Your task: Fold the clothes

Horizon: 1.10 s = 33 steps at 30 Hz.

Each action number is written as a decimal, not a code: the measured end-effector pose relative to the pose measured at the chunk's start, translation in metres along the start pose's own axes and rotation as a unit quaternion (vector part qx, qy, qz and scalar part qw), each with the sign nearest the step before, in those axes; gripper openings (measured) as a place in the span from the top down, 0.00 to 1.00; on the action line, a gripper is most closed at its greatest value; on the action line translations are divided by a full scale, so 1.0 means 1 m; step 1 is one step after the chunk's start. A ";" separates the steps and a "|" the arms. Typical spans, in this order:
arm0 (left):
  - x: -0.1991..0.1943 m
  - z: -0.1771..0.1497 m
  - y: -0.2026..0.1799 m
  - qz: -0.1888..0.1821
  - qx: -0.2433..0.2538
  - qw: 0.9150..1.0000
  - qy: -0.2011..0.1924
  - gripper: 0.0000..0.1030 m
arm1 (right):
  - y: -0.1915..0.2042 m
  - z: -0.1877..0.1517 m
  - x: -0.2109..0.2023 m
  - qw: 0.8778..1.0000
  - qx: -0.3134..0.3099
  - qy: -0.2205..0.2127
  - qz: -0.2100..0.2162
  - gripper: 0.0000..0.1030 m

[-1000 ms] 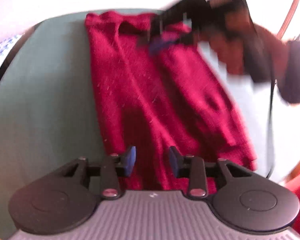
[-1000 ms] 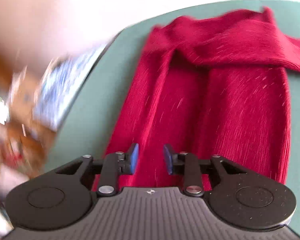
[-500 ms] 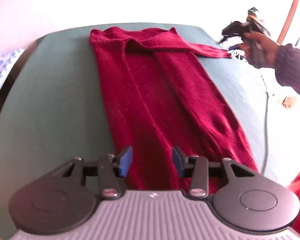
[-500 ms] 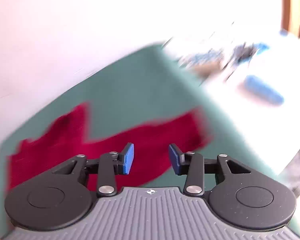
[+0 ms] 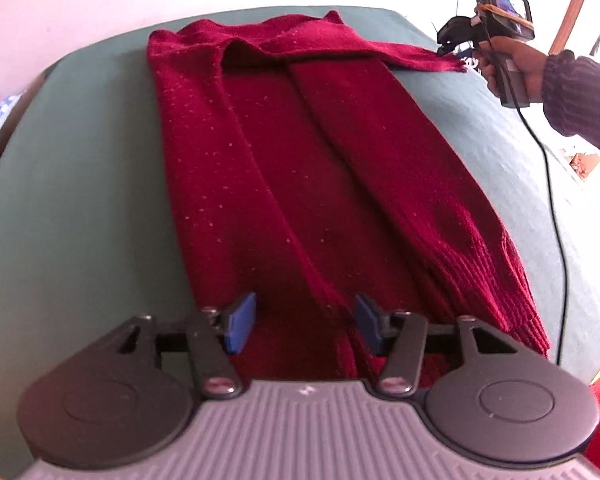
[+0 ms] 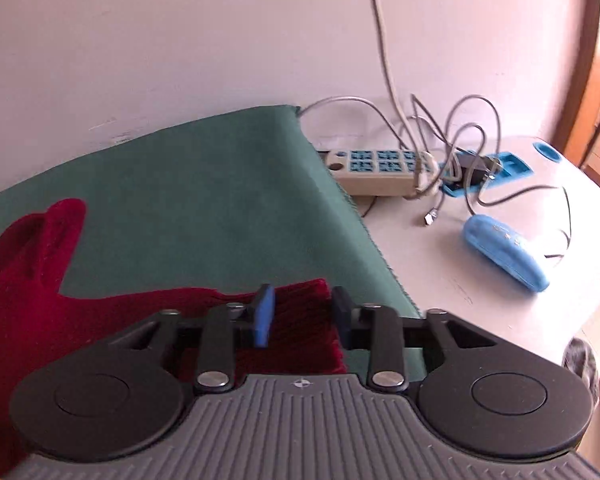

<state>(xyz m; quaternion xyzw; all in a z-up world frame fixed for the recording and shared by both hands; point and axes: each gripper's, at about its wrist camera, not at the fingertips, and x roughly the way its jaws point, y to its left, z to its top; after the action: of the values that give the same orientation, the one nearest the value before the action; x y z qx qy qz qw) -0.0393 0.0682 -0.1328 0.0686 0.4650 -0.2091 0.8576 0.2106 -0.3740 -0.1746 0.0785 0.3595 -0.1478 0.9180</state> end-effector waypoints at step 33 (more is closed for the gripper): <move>-0.003 -0.011 -0.020 -0.032 0.008 0.999 0.009 0.28 | 0.008 0.024 -0.015 0.988 -0.048 -0.106 -0.101 0.68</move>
<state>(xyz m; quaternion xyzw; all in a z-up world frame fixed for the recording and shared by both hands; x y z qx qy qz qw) -0.0578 0.0543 -0.1345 0.0629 0.4732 -0.2391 0.8455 0.2184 -0.3690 -0.1464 -0.0182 0.2730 -0.2302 0.9339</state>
